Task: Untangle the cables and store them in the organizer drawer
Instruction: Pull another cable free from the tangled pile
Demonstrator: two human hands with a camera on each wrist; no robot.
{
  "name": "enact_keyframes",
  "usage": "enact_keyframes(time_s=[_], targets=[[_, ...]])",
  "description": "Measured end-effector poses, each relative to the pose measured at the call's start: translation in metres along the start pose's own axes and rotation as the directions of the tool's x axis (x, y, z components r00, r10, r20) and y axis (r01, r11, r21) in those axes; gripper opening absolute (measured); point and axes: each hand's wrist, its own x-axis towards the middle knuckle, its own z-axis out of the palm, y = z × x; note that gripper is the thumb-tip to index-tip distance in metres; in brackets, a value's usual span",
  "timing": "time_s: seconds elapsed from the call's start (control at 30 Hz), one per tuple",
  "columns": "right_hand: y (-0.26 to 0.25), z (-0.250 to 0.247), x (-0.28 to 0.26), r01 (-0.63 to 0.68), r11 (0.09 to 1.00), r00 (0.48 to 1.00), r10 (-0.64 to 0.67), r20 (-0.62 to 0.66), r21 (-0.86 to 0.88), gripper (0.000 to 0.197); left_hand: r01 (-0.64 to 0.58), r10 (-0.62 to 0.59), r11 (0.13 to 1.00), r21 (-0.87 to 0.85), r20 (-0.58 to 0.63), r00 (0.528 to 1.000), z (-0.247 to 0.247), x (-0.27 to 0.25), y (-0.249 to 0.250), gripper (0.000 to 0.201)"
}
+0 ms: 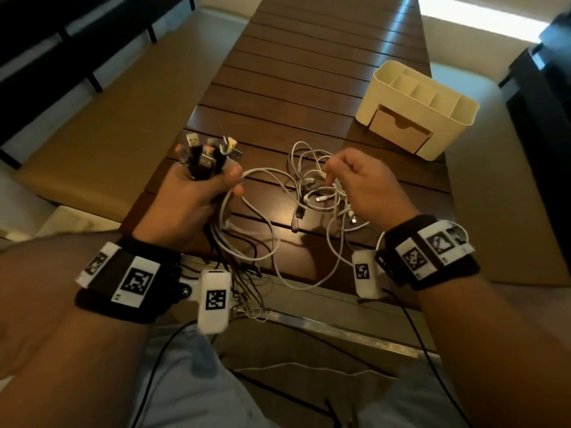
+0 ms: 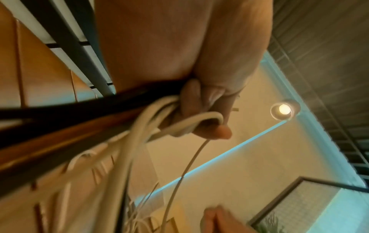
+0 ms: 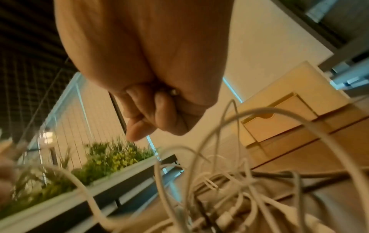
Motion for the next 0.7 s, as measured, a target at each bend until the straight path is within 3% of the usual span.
enact_keyframes(time_s=[0.13, 0.27, 0.33, 0.43, 0.5, 0.6, 0.63, 0.7], targets=[[-0.016, 0.0, -0.002, 0.054, 0.995, 0.997, -0.058, 0.053, 0.078, 0.012, 0.016, -0.022, 0.996, 0.086, 0.075, 0.997, 0.01, 0.001, -0.006, 0.017], [-0.023, 0.021, -0.01, 0.038, 0.999, 0.966, -0.043, 0.254, 0.022, 0.045, 0.025, -0.026, 1.0, 0.015, 0.097, 0.995, 0.013, 0.0, -0.002, 0.014], [-0.019, 0.031, -0.013, 0.032, 0.999, 0.946, -0.019, 0.325, -0.035, 0.039, 0.024, -0.019, 0.997, -0.068, 0.069, 0.997, 0.014, -0.003, 0.001, 0.012], [-0.008, 0.032, -0.012, 0.015, 0.997, 0.955, 0.01, 0.296, -0.081, 0.017, 0.043, -0.044, 0.983, -0.181, -0.002, 0.999, 0.005, -0.004, 0.006, 0.01], [-0.004, 0.022, -0.006, -0.023, 1.0, 0.983, 0.026, 0.182, -0.018, 0.015, 0.077, -0.078, 0.996, -0.037, -0.005, 0.997, -0.007, 0.0, 0.003, 0.01], [-0.006, 0.0, 0.002, 0.06, 0.997, 0.997, -0.058, -0.047, 0.042, 0.012, 0.086, -0.12, 0.945, 0.317, 0.09, 0.989, -0.012, 0.001, -0.004, 0.021], [-0.007, -0.005, 0.003, 0.099, 0.995, 0.994, -0.099, -0.041, -0.001, 0.011, 0.071, -0.104, 0.93, 0.361, 0.073, 0.992, -0.011, 0.001, -0.006, 0.022], [-0.009, -0.006, 0.004, 0.219, 0.946, 0.974, -0.199, 0.104, -0.239, 0.018, 0.041, -0.042, 0.922, 0.385, -0.007, 0.999, -0.006, 0.002, -0.004, 0.023]])
